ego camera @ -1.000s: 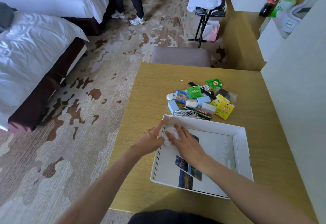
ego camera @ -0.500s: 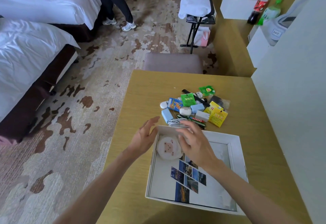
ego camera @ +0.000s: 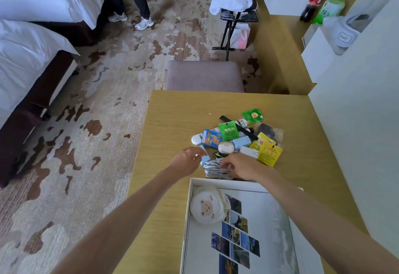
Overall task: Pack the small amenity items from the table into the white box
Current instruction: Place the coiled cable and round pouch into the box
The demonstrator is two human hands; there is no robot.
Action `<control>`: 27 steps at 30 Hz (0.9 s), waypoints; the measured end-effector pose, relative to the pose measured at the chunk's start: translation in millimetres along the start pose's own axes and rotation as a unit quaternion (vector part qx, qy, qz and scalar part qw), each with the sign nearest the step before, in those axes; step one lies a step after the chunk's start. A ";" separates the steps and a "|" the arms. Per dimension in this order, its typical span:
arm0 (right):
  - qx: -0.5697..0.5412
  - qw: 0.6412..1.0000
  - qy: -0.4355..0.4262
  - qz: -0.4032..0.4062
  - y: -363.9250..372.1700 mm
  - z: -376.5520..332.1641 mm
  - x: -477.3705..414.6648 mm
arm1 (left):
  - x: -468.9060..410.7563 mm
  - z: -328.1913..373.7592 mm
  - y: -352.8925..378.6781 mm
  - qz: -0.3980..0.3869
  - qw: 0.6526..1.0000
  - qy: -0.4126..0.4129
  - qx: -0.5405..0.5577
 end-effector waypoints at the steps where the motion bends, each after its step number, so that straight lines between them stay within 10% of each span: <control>1: 0.026 1.000 -0.002 -0.011 -0.6 -1.0 -1.4 | -4.9 -1.3 1.7 -0.013 1.000 -0.003 -0.013; 9: 0.112 0.993 -0.017 -0.042 -1.8 -13.3 -14.0 | -28.7 -15.4 9.0 -0.060 0.998 0.006 0.017; 17: -0.130 0.991 -0.012 0.031 -7.2 36.0 2.2 | -42.0 -12.1 11.9 -0.042 0.999 0.007 0.030; 27: -0.593 0.789 0.040 0.158 -6.9 72.2 59.4 | -61.4 29.3 53.3 -0.215 0.937 0.097 -0.258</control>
Point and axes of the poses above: each hand's wrist, its own x-axis away from the middle knuckle, its own y-axis out of the palm, z = x × y, the point moved 3 cm from there along -x, towards the middle knuckle, and after that the axes turned 11 degrees about x, right-handed, at the moved point
